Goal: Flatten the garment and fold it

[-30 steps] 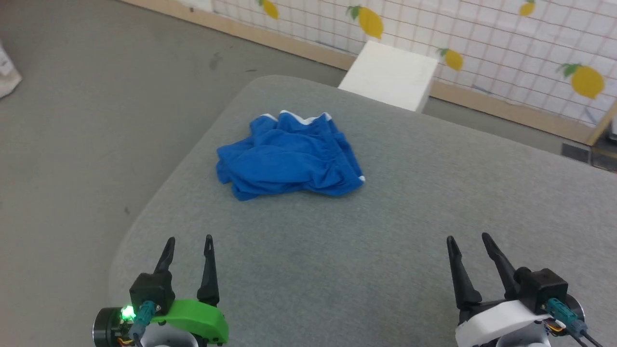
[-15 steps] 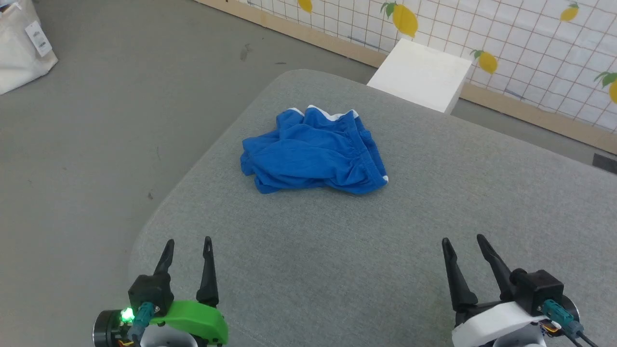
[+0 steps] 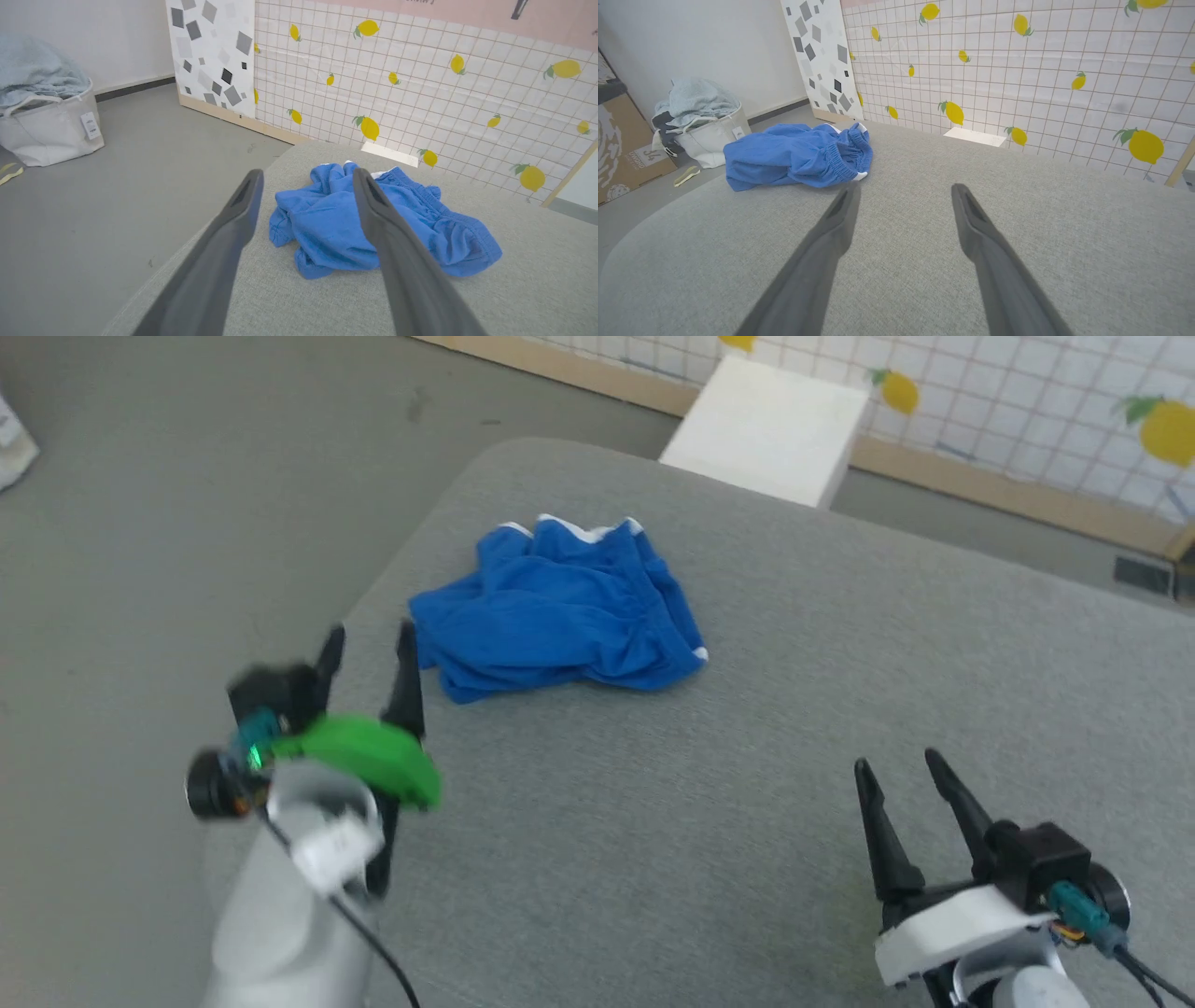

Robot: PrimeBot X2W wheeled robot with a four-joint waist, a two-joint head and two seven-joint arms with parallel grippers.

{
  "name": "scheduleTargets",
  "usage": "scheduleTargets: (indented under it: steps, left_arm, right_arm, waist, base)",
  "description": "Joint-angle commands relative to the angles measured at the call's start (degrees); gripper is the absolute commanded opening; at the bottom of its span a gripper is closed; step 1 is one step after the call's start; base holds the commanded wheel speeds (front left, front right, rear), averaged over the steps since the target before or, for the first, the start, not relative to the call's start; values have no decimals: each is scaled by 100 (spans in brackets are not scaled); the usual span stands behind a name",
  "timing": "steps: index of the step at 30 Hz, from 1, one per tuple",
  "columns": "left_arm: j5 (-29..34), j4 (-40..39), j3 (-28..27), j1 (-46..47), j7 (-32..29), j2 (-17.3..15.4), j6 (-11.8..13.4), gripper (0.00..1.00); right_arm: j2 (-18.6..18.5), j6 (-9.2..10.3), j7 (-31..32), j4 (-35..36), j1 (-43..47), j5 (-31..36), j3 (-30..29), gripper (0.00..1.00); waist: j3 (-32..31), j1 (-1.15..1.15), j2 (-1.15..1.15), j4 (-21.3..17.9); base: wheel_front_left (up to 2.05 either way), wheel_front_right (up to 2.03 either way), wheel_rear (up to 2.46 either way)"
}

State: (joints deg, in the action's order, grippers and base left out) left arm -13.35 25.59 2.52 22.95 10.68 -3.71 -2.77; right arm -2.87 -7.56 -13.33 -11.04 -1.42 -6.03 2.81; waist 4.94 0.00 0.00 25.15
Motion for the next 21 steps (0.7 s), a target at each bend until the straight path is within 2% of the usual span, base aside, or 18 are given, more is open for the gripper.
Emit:
scheduleTargets:
  steps: [1, 5, 9, 12, 13, 17, 21]
  left_arm:
    - [-101, 236, -62, 347, -181, -81, -31, 100]
    - [-381, 1005, -224, 1175, -1023, -225, -41, 100]
    - [-598, 1674, -382, 1873, -2034, -378, 139, 100]
    - [-605, 2114, -339, 2303, -2884, -497, 291, 100]
    - [-565, 2399, -242, 2581, -3518, -566, 387, 100]
    - [-403, 2768, -5, 2766, -4351, -627, 590, 100]
    - [-444, 2908, 32, 2681, -4572, -556, 638, 100]
  right_arm:
    - [0, 8, 47, 76, -111, 76, -5, 100]
    - [0, 8, 135, 217, -179, 178, -65, 100]
    - [0, 8, 218, 375, -186, 263, -122, 100]
    - [0, 8, 270, 511, -146, 311, -228, 100]
    - [0, 8, 320, 627, -135, 361, -268, 100]
    - [0, 8, 386, 799, -200, 410, -279, 100]
    - [0, 8, 411, 889, -209, 426, -302, 100]
  waist:
    - [333, 0, 0, -374]
    - [620, 0, 0, -737]
    - [878, 0, 0, -1073]
    - [1029, 0, 0, -1245]
    - [1155, 0, 0, -1350]
    - [1310, 0, 0, -1477]
    - [1376, 0, 0, -1479]
  base:
    - [0, 0, 0]
    - [0, 0, 0]
    - [0, 0, 0]
    - [0, 0, 0]
    - [0, 0, 0]
    - [0, 0, 0]
    - [0, 0, 0]
